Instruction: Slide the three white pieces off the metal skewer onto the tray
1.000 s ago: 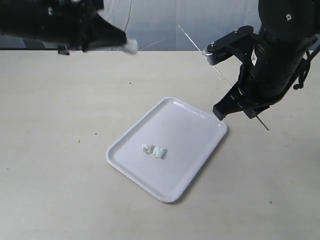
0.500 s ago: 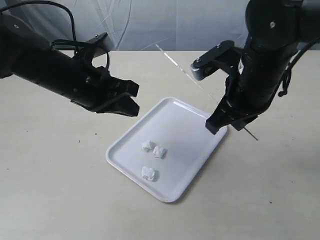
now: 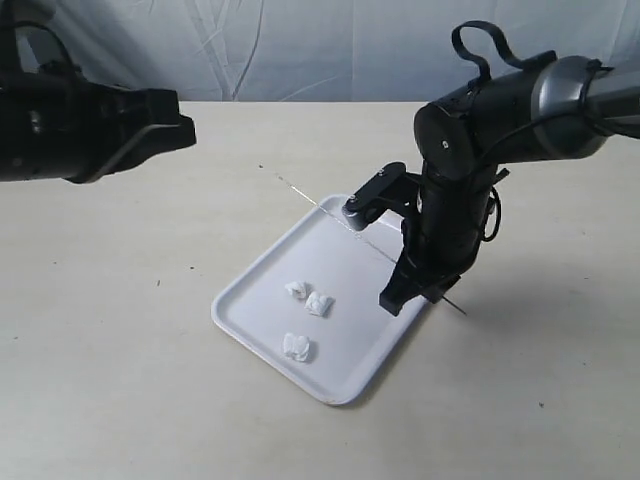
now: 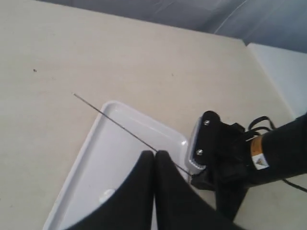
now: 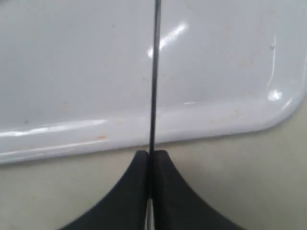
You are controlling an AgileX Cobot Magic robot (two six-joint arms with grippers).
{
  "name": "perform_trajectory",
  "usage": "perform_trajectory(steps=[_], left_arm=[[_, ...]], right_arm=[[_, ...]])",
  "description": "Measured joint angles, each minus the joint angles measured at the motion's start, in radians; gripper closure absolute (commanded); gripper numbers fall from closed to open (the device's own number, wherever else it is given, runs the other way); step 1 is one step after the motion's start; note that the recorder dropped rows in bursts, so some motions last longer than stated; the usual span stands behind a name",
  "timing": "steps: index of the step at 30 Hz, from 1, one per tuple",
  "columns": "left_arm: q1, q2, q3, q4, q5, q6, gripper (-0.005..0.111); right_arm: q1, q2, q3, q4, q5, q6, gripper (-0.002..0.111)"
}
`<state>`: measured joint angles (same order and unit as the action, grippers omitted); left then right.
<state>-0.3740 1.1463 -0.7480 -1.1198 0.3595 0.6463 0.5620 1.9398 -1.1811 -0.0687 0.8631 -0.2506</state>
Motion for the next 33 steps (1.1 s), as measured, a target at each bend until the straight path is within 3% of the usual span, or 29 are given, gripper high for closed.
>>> perform_trajectory(steps=[7,14,23,29,33], left_arm=[[-0.001,-0.164,0.023,-0.016,0.002,0.021,0.106],[-0.002,-0.25,0.073,0.026,-0.02,0.021,0.107],[-0.002,-0.322,0.275,0.083,-0.265,0.008,0.107],[-0.002,-0.419,0.38,0.18,-0.435,0.008,0.107],[-0.002,-0.483,0.46,0.212,-0.498,0.008,0.107]], right_arm=[[0.0,0.083,-0.084,0.0,0.011,-0.004,0.107],[0.0,0.132,-0.129,0.004,0.073,-0.004,0.074],[0.0,0.069,-0.129,0.058,0.048,0.016,0.078],[0.0,-0.124,-0.105,0.218,-0.147,-0.003,0.079],[0.0,-0.259,0.001,0.256,-0.281,-0.055,0.079]])
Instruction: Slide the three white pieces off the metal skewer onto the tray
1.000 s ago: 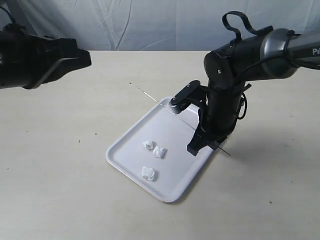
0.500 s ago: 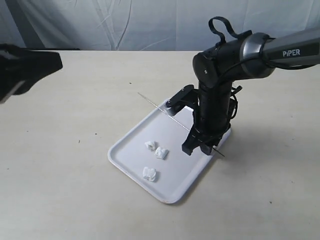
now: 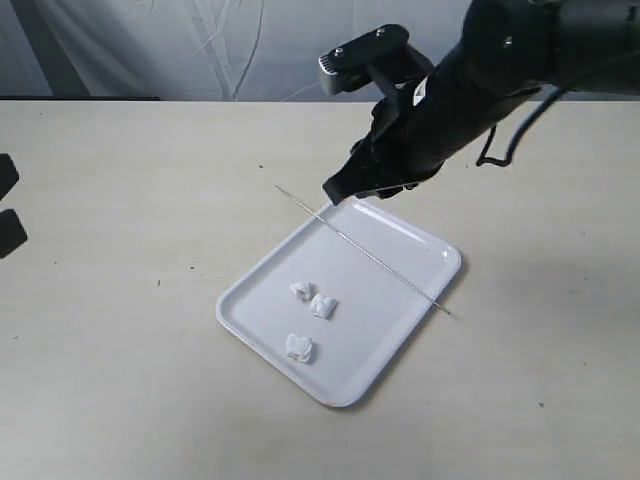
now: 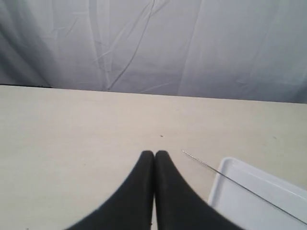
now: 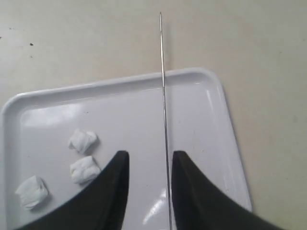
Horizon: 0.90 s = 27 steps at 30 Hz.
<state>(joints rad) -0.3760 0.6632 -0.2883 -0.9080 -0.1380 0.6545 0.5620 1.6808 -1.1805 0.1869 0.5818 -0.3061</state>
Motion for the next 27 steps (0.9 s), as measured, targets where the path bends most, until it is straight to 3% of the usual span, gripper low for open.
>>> perform_trajectory(steps=[7,13,16,21,27], left_arm=[[0.0,-0.095,0.094,0.006,-0.078,0.024,0.107],[0.0,-0.109,0.138,-0.027,-0.101,0.076,0.107],[0.0,-0.109,0.164,-0.134,-0.152,0.176,0.107],[0.0,-0.113,0.188,-0.468,-0.238,0.47,0.107],[0.0,-0.14,0.192,-0.538,-0.25,0.569,0.107]], right_arm=[[0.0,-0.198,0.255,-0.001,-0.224,-0.027,0.079],[0.0,-0.355,0.374,0.016,-0.337,-0.028,0.079],[0.0,-0.432,0.41,0.018,-0.363,-0.029,0.079],[-0.031,-0.545,0.465,0.024,-0.411,-0.029,0.079],[-0.162,-0.701,0.562,0.06,-0.422,-0.018,0.079]])
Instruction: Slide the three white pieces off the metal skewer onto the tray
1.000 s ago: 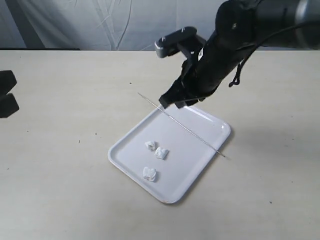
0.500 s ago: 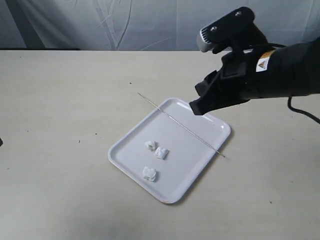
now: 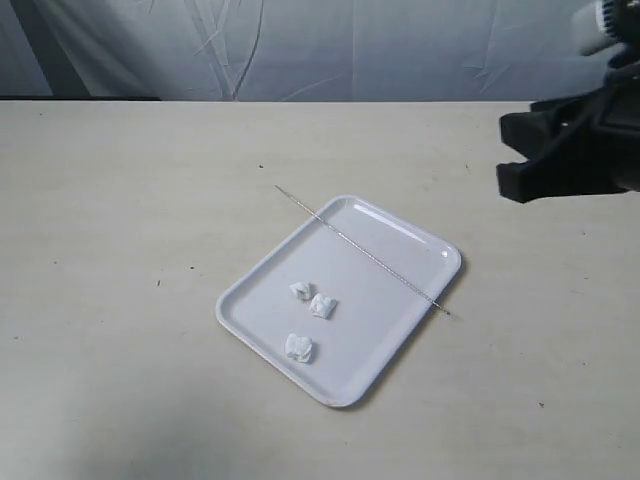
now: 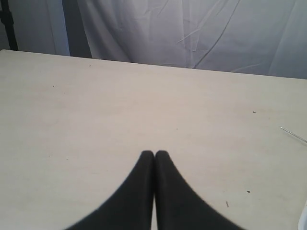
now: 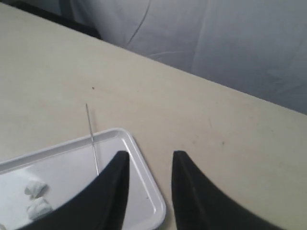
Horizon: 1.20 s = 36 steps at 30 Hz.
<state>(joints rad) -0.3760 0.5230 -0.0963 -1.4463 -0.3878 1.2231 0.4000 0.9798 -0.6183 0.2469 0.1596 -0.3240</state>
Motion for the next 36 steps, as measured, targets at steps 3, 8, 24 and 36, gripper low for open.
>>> perform_trajectory(steps=[3,8,24,36], left_arm=[[0.0,-0.004,0.0,-0.006,0.0,0.004,0.107],[0.0,-0.004,0.0,-0.017,0.006,0.007,0.107],[0.0,-0.004,0.0,-0.02,0.006,0.007,0.107],[0.164,-0.098,0.0,-0.02,0.014,0.007,0.107]], right_arm=[[-0.022,-0.093,0.044,0.008,0.0,0.005,0.079],[-0.028,-0.236,0.073,0.017,0.036,0.006,0.079],[-0.029,-0.383,0.073,0.098,0.158,0.013,0.079],[-0.029,-0.464,0.11,-0.056,0.11,0.013,0.079]])
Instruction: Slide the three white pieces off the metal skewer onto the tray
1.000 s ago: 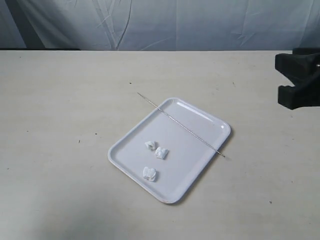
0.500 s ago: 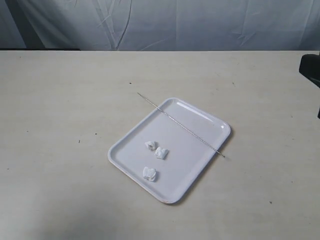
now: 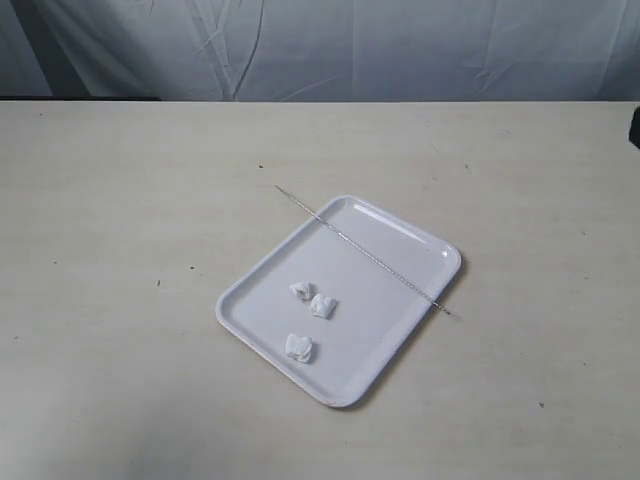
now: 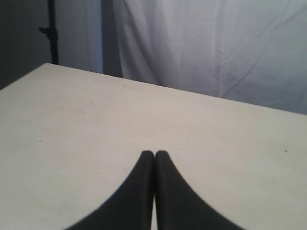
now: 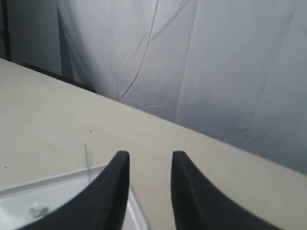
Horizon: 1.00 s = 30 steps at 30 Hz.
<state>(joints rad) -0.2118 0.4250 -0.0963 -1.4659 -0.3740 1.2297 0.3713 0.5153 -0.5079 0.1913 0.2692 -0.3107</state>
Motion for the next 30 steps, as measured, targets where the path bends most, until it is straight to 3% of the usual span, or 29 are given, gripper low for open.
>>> perform_trajectory(steps=[7,12,16,21,23,30], left_arm=[[0.113,-0.03,0.0,0.0,-0.006,0.0,0.107],[0.118,-0.03,0.0,0.0,-0.006,0.0,0.107],[0.12,-0.06,0.0,-0.027,0.037,0.0,0.107],[0.12,-0.251,0.0,-0.094,0.51,0.002,0.107],[0.12,-0.296,0.0,-0.193,0.563,0.002,0.107],[0.156,-0.351,0.002,-0.265,0.351,0.002,0.107]], right_arm=[[0.0,-0.1,0.042,-0.104,-0.056,0.0,0.079],[-0.005,-0.185,0.137,-0.105,-0.072,0.0,0.079],[-0.067,-0.268,0.251,-0.078,-0.11,0.0,0.079],[-0.234,-0.334,0.361,0.048,-0.116,0.0,0.079],[-0.283,-0.347,0.377,0.062,-0.116,0.003,0.079],[-0.369,-0.444,0.456,0.072,-0.116,0.029,0.079]])
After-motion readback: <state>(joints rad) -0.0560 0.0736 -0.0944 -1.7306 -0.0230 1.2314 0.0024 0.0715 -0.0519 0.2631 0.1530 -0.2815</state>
